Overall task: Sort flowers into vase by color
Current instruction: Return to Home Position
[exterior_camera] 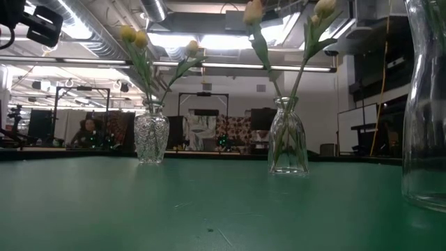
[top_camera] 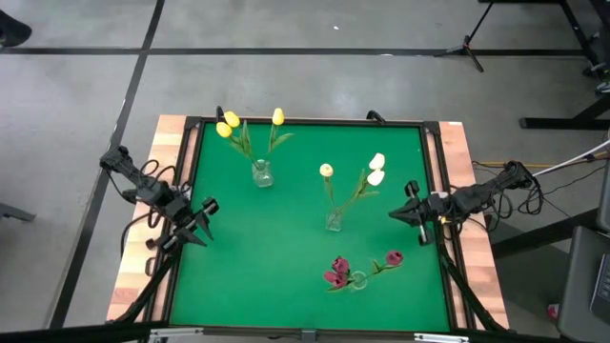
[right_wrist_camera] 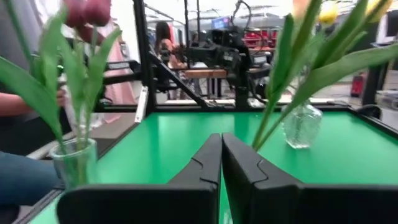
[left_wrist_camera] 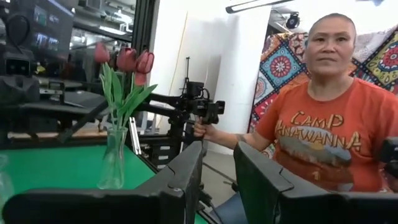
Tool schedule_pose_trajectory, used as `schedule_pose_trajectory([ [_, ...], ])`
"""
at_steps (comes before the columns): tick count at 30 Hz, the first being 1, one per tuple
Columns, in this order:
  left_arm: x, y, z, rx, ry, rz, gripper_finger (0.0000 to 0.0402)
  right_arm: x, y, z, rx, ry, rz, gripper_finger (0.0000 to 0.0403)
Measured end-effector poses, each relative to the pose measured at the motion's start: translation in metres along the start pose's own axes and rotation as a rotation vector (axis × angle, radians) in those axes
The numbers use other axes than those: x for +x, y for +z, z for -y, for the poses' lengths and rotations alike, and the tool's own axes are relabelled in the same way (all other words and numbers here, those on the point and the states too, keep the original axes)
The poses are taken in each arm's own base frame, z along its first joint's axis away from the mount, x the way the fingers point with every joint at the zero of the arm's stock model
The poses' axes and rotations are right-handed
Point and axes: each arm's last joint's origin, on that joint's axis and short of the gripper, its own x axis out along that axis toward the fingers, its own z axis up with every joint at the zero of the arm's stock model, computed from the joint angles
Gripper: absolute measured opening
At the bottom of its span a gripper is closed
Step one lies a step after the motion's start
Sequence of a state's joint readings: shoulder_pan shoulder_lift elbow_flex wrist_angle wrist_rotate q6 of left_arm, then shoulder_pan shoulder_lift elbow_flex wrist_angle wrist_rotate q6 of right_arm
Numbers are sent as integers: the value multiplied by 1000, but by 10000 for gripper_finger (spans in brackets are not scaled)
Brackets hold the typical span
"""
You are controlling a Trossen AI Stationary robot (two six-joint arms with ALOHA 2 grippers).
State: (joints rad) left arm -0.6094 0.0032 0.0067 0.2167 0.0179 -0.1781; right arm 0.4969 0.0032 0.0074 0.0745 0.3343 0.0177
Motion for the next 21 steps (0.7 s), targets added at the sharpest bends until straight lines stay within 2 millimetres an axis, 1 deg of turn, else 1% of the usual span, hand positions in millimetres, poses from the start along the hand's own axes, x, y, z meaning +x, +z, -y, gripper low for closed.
schedule_pose_trajectory([
  [3,0,1,0,-58,-2,11,92,0,0,1,-15,-25,-5,14],
  [8,0,1,-1,-37,-12,5,92,0,-1,1,-52,-25,-6,14],
  [15,-1,1,-9,6,74,5,92,0,-1,1,-137,-36,-9,14],
  [19,-2,1,-16,33,138,3,92,0,-1,2,-148,-66,-10,14],
  [21,-2,1,-18,38,142,-3,92,0,-1,2,-148,-66,-10,14],
])
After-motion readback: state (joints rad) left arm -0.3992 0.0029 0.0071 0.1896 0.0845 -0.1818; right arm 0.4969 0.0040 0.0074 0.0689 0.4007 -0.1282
